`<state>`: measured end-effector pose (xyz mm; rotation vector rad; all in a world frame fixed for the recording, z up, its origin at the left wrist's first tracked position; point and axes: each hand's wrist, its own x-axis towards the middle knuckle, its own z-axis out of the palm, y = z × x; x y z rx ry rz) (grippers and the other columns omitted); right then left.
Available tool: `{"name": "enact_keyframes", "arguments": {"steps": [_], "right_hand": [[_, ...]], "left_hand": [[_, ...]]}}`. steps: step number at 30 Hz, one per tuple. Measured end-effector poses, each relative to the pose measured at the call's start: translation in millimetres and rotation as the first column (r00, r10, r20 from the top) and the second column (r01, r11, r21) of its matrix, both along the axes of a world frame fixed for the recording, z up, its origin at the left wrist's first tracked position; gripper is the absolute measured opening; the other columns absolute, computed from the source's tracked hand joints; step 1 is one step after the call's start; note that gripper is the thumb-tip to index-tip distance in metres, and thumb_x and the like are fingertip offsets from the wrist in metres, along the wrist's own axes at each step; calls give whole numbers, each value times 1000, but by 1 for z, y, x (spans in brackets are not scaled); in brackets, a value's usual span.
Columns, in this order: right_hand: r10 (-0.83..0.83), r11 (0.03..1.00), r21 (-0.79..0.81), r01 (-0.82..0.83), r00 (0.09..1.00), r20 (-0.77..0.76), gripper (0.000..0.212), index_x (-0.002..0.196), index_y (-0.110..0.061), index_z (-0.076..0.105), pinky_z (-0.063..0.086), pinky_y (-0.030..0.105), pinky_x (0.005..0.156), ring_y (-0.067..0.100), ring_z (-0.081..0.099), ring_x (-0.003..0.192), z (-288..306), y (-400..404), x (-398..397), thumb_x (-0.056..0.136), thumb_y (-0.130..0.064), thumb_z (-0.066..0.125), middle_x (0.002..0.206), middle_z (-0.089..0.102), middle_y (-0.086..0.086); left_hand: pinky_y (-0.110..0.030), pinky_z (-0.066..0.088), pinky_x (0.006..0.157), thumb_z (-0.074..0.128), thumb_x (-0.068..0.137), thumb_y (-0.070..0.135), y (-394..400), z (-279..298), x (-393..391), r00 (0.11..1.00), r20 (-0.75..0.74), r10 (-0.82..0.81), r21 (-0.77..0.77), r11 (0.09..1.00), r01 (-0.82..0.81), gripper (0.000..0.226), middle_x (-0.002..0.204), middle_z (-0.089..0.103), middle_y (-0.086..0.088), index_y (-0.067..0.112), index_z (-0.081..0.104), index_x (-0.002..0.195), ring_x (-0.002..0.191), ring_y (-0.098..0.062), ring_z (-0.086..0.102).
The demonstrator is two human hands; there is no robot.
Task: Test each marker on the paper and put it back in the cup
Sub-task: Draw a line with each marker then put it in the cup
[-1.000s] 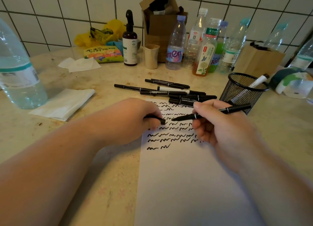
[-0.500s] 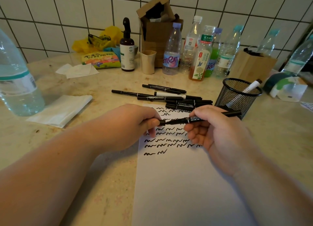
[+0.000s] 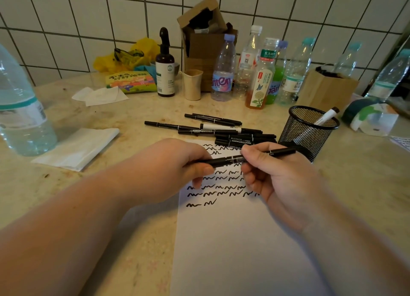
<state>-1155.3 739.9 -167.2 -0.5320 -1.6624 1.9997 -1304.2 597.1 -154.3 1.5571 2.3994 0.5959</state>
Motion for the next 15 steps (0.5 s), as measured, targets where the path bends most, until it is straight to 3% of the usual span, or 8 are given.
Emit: {"name": "enact_keyframes", "arguments": {"steps": [5, 7, 10, 12, 15], "right_hand": [[-14, 1000, -7, 14, 998, -66, 10, 67, -15, 72, 44, 21, 48, 12, 50, 50, 0, 5, -2, 73, -23, 72, 59, 58, 4], [-1, 1000, 27, 3, 997, -73, 10, 67, -17, 73, 45, 23, 50, 12, 51, 52, -1, 6, -2, 74, -23, 71, 60, 58, 3], [6, 997, 79, -1, 998, -55, 9, 71, -16, 74, 45, 25, 52, 13, 53, 54, -3, 7, -4, 75, -24, 71, 59, 59, 3], [18, 991, 134, -16, 1000, -13, 7, 71, -20, 75, 43, 26, 52, 14, 52, 55, -5, 7, -6, 77, -23, 72, 59, 60, 3], [52, 963, 257, -76, 994, 96, 12, 81, -27, 73, 41, 28, 50, 15, 51, 55, -9, 2, -5, 88, -17, 72, 60, 60, 1]], "left_hand": [[-16, 43, 63, 49, 98, 41, 2, 3, 11, 994, 113, -8, 156, 988, -10, 23, 73, 68, 11, 32, 67, 85, 67, -2, 59], [-16, 43, 57, 50, 99, 38, 3, 2, 11, 983, 185, -4, 156, 987, -26, 25, 64, 65, 6, 32, 68, 82, 59, -4, 56], [-24, 45, 61, 50, 99, 38, 3, -1, 9, 964, 264, -2, 105, 994, -27, 28, 60, 60, 9, 32, 68, 79, 56, -4, 52], [-27, 46, 63, 49, 100, 39, 3, -3, 7, 971, 240, 6, 39, 999, -16, 28, 63, 62, 9, 33, 67, 79, 59, -6, 53], [-24, 43, 63, 46, 100, 43, 5, -4, 5, 996, 90, -2, -71, 997, 8, 25, 72, 67, 10, 35, 61, 82, 66, -3, 57]]}}
